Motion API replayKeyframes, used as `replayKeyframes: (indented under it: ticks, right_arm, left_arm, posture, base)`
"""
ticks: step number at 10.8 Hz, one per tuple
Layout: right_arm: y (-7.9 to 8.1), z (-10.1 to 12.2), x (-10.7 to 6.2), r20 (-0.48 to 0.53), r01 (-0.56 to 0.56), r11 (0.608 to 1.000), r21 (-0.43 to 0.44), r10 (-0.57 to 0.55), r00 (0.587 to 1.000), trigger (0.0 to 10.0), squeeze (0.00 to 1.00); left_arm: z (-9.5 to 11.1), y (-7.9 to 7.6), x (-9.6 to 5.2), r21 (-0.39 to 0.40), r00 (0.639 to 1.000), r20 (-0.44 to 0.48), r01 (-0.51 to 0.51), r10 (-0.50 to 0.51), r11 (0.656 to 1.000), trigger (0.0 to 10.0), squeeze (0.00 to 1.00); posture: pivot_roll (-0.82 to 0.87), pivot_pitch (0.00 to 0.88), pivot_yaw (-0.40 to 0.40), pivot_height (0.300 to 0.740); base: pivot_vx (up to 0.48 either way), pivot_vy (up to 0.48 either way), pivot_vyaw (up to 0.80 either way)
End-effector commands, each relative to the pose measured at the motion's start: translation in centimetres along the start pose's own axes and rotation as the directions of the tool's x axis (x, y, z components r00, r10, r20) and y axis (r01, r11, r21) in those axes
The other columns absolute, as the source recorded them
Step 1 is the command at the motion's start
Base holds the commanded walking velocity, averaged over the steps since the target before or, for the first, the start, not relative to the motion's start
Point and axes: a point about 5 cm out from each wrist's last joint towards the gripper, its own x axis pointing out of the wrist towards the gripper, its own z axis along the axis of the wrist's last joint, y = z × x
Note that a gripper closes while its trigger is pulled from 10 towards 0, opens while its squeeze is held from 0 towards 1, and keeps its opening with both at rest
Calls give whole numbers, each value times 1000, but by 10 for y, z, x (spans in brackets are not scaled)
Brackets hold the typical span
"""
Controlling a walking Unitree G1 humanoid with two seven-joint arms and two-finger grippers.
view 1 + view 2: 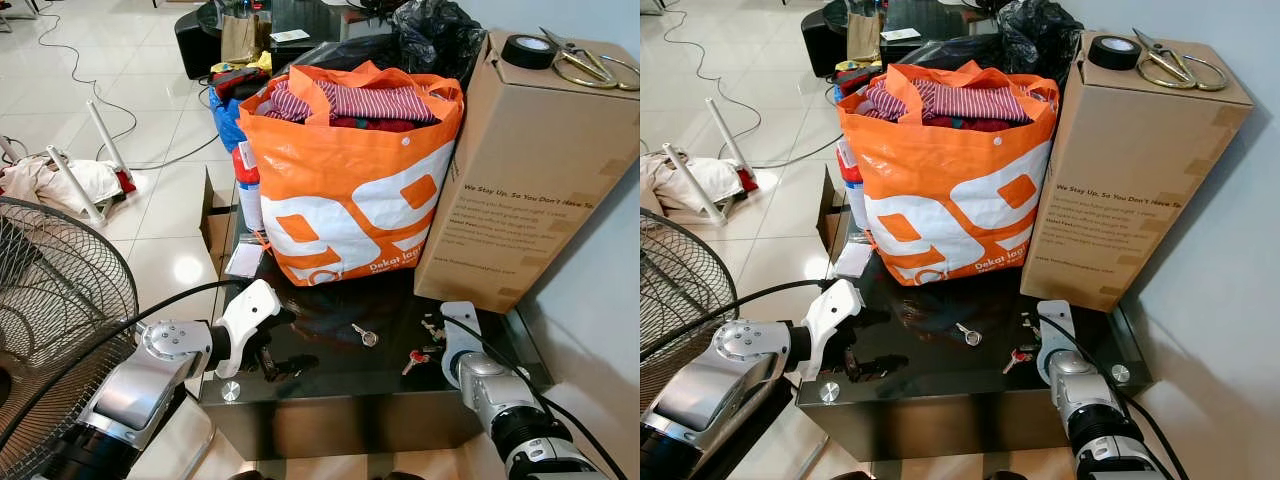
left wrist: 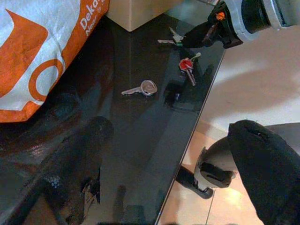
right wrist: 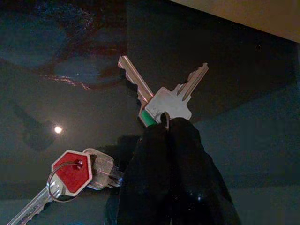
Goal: Hang keys on a hook
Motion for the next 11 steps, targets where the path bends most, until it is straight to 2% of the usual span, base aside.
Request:
replayKeyframes:
  ticks: [1,4,5,6,7,8,9,10,11]
  right_arm:
    - [-6,2,0,5,15,1000,3,-15,1000,0,0]
    - [-17,13,-6,78,15,999,-37,-13,997,0,0]
    - [-20,24,-15,158,-7,999,-52,15,987,0,0]
    - [-26,40,-31,299,-12,998,-68,32,954,0,0]
    - [-32,60,-63,476,1,991,-137,65,877,0,0]
    - [-31,61,-80,490,-21,977,-214,126,863,0,0]
    - [-30,60,-88,484,-74,982,-175,151,862,0,0]
    - [-33,56,-96,460,-75,976,-206,164,872,0,0]
    - [-34,60,-99,500,-138,990,3,118,858,0,0]
  left_arm:
    - [2,3,-1,24,1000,-15,1,-1,1000,10000,0]
    - [3,5,-2,31,1000,-11,-10,10,999,10000,0]
    - [5,7,-4,42,999,15,-48,47,998,10000,0]
    - [12,16,-7,44,985,89,-154,149,987,10000,0]
    - [22,28,-13,40,937,176,-314,303,949,10000,0]
    - [26,31,-17,41,890,233,-413,393,910,10000,0]
    - [33,33,-18,11,857,289,-450,428,893,10000,0]
    - [44,31,-15,-24,813,348,-490,467,871,10000,0]
    - [53,32,-12,-72,738,390,-572,551,817,10000,0]
  posture:
    - [-29,0,37,740]
    - [-28,0,44,740]
    - [-36,0,49,740]
    - [-49,0,57,740]
    - [-75,0,62,740]
    - [-103,0,73,740]
    - [-108,0,75,740]
    - [-97,0,64,740]
    - [-75,0,47,740]
  base:
    - [0,0,0]
    - [0,0,0]
    - [0,0,0]
    - [0,0,0]
    - [0,0,0]
    - [0,0,0]
    - [0,0,0]
    - [0,0,0]
    - [0,0,0]
